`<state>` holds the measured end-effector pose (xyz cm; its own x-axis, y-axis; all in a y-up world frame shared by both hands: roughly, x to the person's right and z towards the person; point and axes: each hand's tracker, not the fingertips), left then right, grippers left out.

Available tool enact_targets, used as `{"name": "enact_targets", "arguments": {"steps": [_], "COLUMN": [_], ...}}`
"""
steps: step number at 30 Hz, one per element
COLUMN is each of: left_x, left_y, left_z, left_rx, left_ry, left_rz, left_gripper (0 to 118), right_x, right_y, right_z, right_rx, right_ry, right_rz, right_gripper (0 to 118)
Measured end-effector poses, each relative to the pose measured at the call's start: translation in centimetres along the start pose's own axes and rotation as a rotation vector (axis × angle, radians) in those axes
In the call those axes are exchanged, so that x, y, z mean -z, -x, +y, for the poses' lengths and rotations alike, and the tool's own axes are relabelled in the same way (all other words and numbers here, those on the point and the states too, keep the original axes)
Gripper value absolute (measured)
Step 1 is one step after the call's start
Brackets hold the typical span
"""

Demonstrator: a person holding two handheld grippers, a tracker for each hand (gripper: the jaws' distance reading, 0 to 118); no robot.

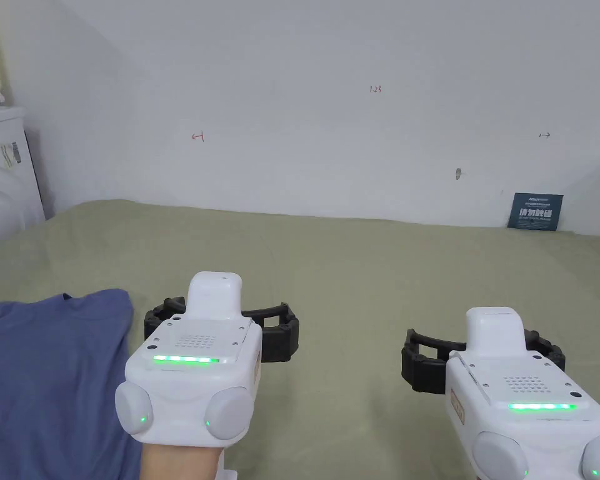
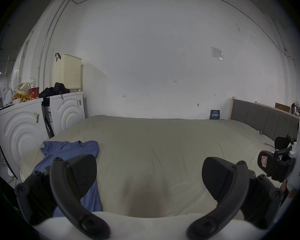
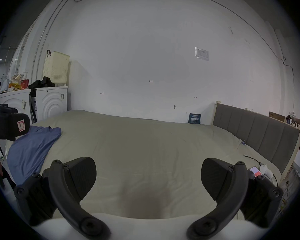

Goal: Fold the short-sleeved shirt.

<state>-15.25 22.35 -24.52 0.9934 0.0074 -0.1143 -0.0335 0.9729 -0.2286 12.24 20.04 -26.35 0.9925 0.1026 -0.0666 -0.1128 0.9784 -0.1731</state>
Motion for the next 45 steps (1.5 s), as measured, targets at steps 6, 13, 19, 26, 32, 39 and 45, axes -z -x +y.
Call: {"name": "enact_targets", "arguments": {"steps": [6,13,19,26,32,39,45], "left_x": [0.0,-0.1,-0.2,-0.2,-0.6,-0.2,0.1], "left_y": [-0.2,-0.4,-0.2,-0.1,-0.7,-1.3,0.5], "left_z": [0.2,0.0,0.1,0.2,1.5,1.9,2.2], "left_rx": [0.001,-0.003,-0.010,0.043,0.028,0.044,0.041], "left_ry": [-0.005,-0.014,-0.031,-0.003,0.010,0.019,0.030], "left_rz": [-0.007,-0.002,-0.008,0.039,0.055,0.026,0.051], "left_gripper": [118,118,118,0,1,1,1], "right_x": [-0.2,-0.6,-0.7,-0.9,-0.7,-0.4,0.7], "right_y": [0.3,0.0,-0.3,-0.9,-2.1,-2.8,-1.4], "right_z": [0.1,0.2,0.5,0.6,0.7,0.9,1.1], "right_rx": [-0.013,-0.017,0.005,0.046,0.068,0.074,0.061], "right_ry": [-0.012,-0.053,-0.082,-0.039,-0.052,-0.035,-0.020], "right_rz": [0.001,-0.007,-0.021,-0.027,-0.089,-0.102,-0.072], "right_gripper": [118,118,118,1,1,1,1]}}
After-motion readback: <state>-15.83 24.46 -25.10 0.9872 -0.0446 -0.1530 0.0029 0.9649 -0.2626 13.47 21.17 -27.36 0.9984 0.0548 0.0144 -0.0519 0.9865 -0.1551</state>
